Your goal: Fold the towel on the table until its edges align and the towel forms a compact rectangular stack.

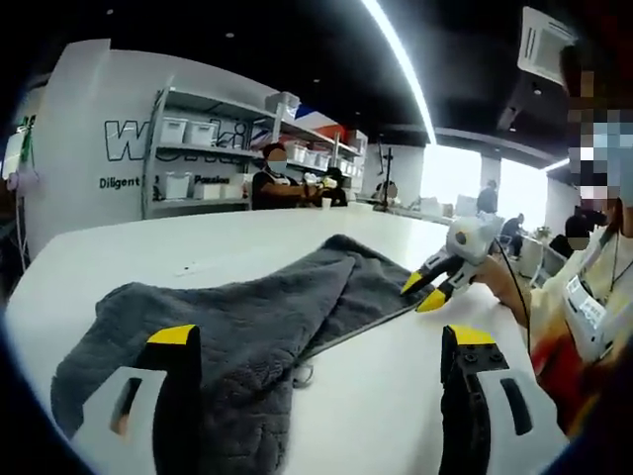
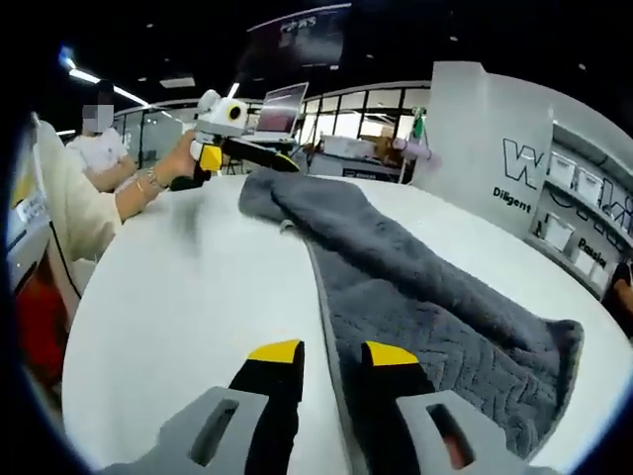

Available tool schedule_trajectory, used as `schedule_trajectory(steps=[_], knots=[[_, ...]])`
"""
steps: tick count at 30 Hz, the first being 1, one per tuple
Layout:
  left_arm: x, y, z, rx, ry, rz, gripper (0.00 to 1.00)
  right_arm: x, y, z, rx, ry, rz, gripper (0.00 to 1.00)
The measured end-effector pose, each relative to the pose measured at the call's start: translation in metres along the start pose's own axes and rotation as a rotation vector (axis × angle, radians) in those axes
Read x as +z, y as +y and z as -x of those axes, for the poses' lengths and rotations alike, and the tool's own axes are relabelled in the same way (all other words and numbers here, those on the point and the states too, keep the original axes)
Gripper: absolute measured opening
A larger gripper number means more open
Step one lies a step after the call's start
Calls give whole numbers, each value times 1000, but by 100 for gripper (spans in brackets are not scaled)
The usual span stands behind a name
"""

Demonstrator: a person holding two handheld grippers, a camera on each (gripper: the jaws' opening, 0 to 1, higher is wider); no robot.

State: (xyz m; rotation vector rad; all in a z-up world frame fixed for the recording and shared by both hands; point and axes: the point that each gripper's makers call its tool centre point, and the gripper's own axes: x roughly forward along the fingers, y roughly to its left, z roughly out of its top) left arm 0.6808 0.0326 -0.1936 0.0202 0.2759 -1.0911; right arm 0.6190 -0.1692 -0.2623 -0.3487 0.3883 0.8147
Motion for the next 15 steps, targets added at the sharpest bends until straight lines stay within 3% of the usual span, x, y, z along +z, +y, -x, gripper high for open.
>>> schedule_trajectory(steps=[8,15], knots=[[0,2,1,4,-3,12,99,-13,-4,-3,-4,46,-23,15],[-2,0,0,4,2,20,98,-13,-8,-6,-23,29,-119,7]])
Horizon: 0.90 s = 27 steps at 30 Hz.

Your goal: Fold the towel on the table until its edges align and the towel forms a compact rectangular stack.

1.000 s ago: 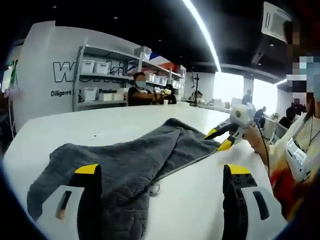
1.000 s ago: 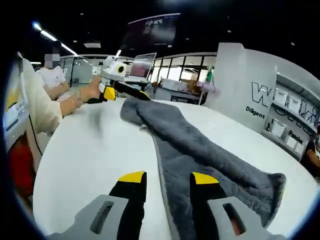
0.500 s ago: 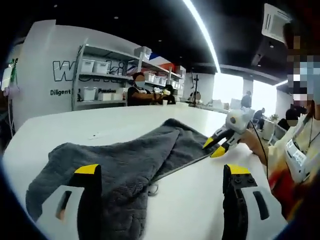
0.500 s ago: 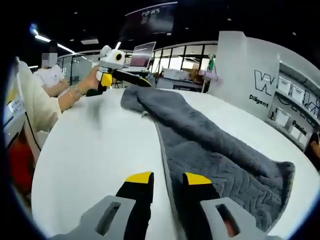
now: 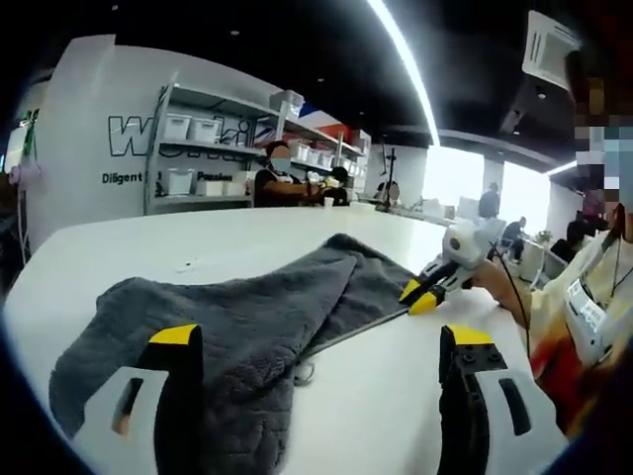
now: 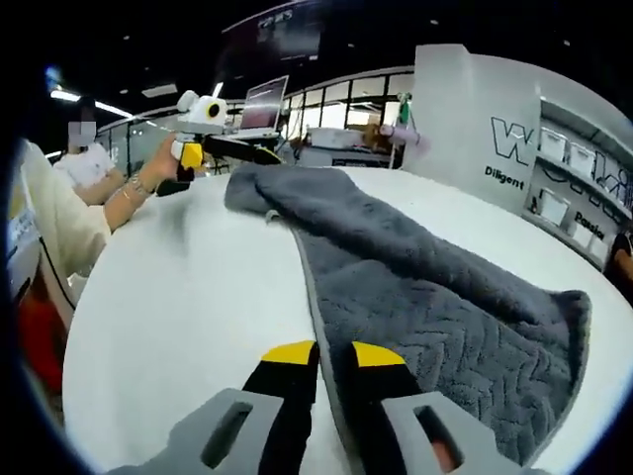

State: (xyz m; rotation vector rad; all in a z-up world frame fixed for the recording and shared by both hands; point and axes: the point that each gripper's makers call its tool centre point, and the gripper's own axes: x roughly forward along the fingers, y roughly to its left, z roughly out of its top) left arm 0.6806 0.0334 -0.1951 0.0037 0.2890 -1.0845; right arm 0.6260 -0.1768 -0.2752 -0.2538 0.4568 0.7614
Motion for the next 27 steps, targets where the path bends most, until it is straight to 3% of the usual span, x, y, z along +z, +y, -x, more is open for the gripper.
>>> schedule_trajectory(steps=[11,15,27], knots=[[-1,-2,1,-1,-1,1,98,3,4,1,1,-13,14,1],[1,-1,3,4,-4,-5,98,25,19,6,76,-111,1,1],[6,-1,6,7,-19,-14,98,69,24,43,122,-319,-23,0]])
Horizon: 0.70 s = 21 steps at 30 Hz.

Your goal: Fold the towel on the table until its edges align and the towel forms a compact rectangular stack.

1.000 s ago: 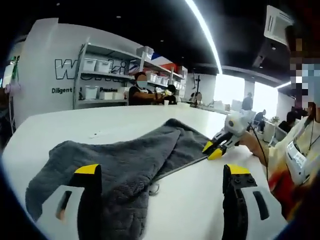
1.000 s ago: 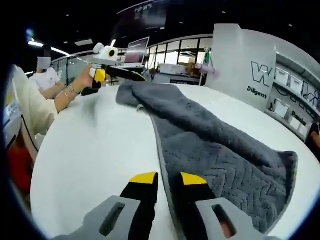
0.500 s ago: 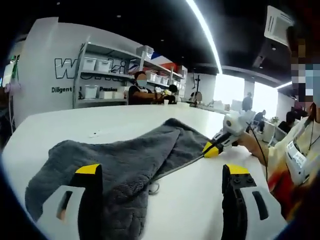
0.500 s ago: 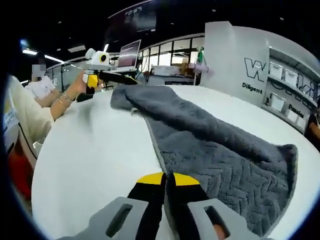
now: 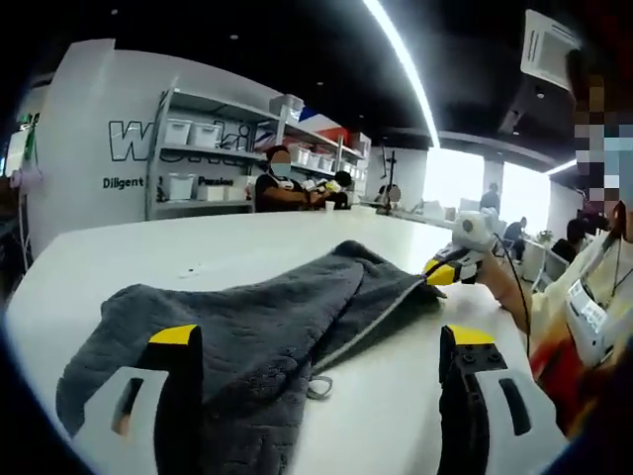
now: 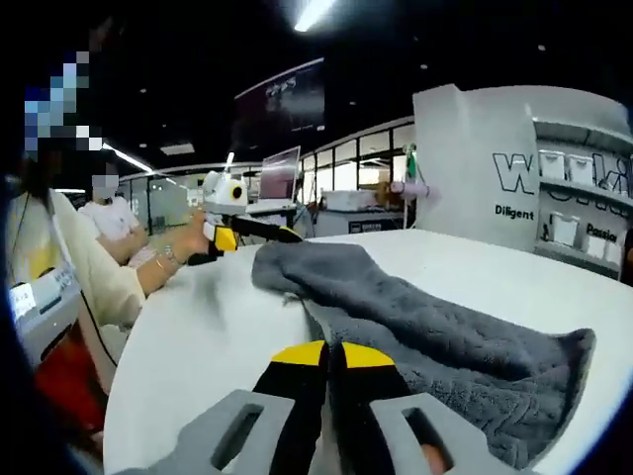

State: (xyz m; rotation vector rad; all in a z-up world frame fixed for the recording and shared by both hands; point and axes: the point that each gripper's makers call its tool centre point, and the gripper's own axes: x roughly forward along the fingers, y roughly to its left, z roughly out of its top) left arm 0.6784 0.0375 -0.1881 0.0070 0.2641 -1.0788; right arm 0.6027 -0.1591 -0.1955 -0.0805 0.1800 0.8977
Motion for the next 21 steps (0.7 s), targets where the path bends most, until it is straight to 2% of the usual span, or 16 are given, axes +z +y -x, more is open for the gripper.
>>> schedule_trajectory(steps=[4,8,10,12,16,21], knots=[[6,0,5,3,-21,-7,98,14,9,5,28,-51,1,0],[12,3,10,3,-54,11,98,12,9,16,34,-30,32,0],[12,5,10,8,-58,20,98,10,7,25,39,-36,10,0],[12,6,10,11,-58,22,98,13,5,36,42,-69,-28,0],[13,5,11,7,-65,23,98,17,-1,58,27,-106,-51,0],[13,6,10,10,-63,26,98,12,-11,87,-24,-90,-31,0]])
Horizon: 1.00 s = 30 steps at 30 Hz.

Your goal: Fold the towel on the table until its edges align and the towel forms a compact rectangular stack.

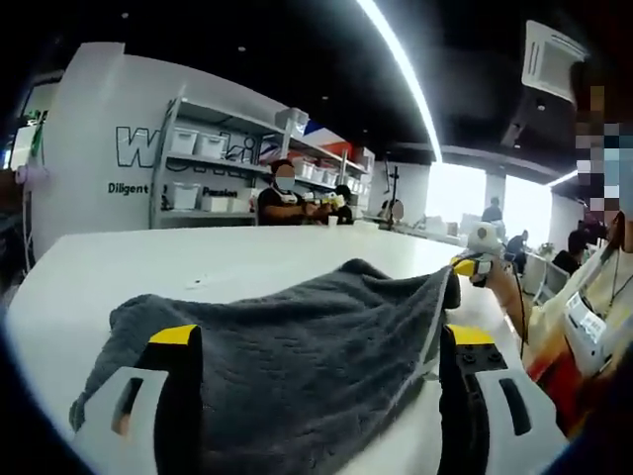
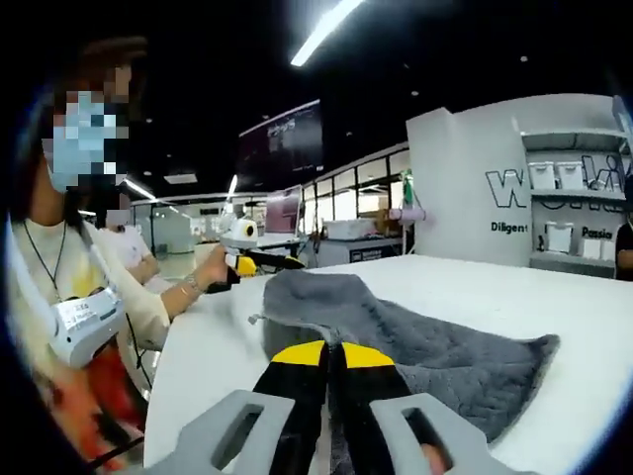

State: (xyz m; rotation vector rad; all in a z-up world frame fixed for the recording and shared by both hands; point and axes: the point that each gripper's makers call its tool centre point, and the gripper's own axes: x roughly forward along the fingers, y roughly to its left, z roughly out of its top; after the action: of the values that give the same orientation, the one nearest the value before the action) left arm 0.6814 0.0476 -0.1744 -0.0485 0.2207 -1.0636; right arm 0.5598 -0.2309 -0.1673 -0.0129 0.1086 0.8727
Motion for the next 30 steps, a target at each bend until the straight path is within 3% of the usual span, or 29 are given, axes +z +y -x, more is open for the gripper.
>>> schedule_trajectory(steps=[8,12,16,22,30], knots=[[3,-1,1,-4,-11,1,98,19,7,29,-4,-57,3,0],[3,0,1,-5,-9,0,98,17,9,39,-40,5,93,0],[5,-1,2,-6,-16,-2,98,20,19,54,-22,6,129,0],[6,-1,2,-7,-21,-1,98,49,31,56,-4,-59,175,0],[3,-1,1,-10,-14,5,98,105,39,43,-4,-122,295,0]])
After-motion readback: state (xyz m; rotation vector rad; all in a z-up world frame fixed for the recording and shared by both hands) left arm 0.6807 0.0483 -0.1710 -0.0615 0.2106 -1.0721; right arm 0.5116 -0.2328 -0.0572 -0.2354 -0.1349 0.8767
